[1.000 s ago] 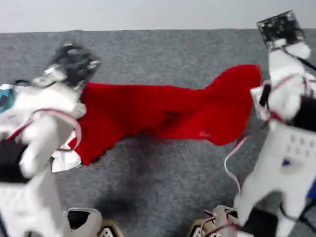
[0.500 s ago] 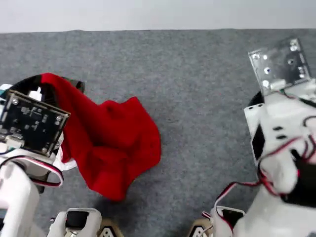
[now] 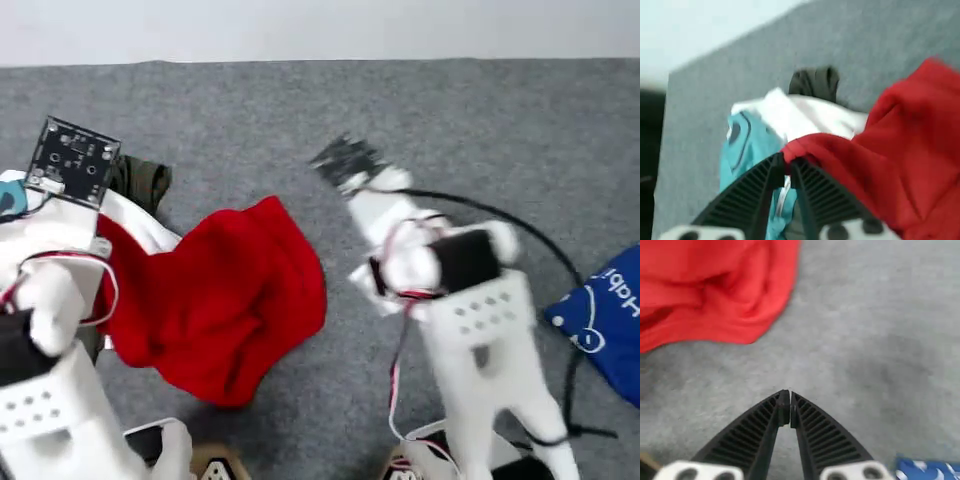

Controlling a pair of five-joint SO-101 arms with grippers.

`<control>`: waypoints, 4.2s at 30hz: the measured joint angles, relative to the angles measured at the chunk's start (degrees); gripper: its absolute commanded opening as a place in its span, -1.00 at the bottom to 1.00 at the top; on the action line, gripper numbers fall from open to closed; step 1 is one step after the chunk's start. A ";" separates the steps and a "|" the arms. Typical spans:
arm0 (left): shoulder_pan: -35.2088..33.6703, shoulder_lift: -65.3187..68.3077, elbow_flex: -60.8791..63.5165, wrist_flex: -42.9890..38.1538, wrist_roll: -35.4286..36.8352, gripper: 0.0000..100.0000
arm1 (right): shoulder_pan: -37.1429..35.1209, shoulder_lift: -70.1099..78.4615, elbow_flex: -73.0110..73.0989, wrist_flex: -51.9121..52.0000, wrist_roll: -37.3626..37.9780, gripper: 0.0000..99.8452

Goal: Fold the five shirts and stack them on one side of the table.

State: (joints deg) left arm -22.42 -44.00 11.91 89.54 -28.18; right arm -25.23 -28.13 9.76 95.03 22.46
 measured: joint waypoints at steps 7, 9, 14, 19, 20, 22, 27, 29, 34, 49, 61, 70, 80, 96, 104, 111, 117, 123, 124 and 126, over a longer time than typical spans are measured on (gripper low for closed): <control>-7.12 0.09 16.53 -12.57 -0.70 -0.99 | -11.08 9.67 4.75 -9.58 -0.18 -0.89; -8.70 0.09 19.78 -15.74 -1.05 -0.99 | -13.45 13.63 4.75 -11.25 1.32 -0.80; -12.40 0.09 26.64 -22.51 -1.05 -0.99 | -17.49 22.51 4.75 -14.51 6.51 -0.57; -15.38 0.09 32.09 -26.90 -1.05 -0.99 | -19.96 26.81 4.75 -16.00 13.80 -0.48; -15.82 0.09 32.70 -27.16 -1.05 -0.99 | -20.13 27.43 4.75 -16.26 15.30 -0.48; -16.62 0.09 33.93 -27.25 -1.05 -0.99 | -20.84 28.40 4.75 -17.14 17.67 -0.48; -18.73 0.09 35.08 -27.43 -1.05 -0.99 | -24.00 30.51 4.75 -20.57 20.04 -0.48; -19.96 0.09 35.08 -27.60 -1.05 -0.99 | -25.32 31.82 4.75 -21.98 20.22 -0.48; -22.33 0.09 35.08 -27.60 -1.05 -0.99 | -26.46 35.69 4.75 -26.29 20.22 -0.49; -23.38 0.09 35.08 -27.60 -1.05 -0.99 | -27.25 52.13 -8.26 -27.69 20.22 -0.59; -23.38 0.09 39.21 -30.33 -1.05 -0.99 | -27.25 54.42 -10.46 -27.78 20.22 -0.98; -23.38 0.09 39.21 -30.42 -1.05 -0.99 | -23.91 51.08 -18.90 -17.67 20.22 -0.98; -23.38 0.09 36.48 -29.27 -1.05 -0.99 | -16.62 47.47 -27.16 -7.21 20.31 -0.93; -23.38 0.09 36.48 -29.19 -1.05 -0.99 | -16.26 57.76 -32.44 -1.93 19.60 -0.89; -23.38 0.09 36.48 -29.19 -1.05 -0.99 | -16.26 57.85 -34.37 -0.70 21.63 -0.98; -21.98 0.09 32.62 -26.64 -1.05 -0.99 | -13.10 52.40 -44.04 5.19 22.15 -0.98; -13.80 0.09 21.10 -15.91 1.41 -0.99 | -7.30 43.34 -47.38 5.27 22.24 -0.98; -3.69 0.09 7.30 -9.23 6.77 -0.99 | 3.52 32.26 -47.38 5.27 22.24 -0.98; -1.93 0.09 5.45 -8.53 7.56 -0.99 | 5.80 30.33 -47.38 5.36 22.24 -0.98; 1.14 0.09 2.73 -7.65 8.79 -0.99 | 10.37 26.73 -47.38 5.36 22.24 -0.98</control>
State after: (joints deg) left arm -21.27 -43.91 14.64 81.89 -19.38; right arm -14.86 -1.41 -37.63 100.40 44.70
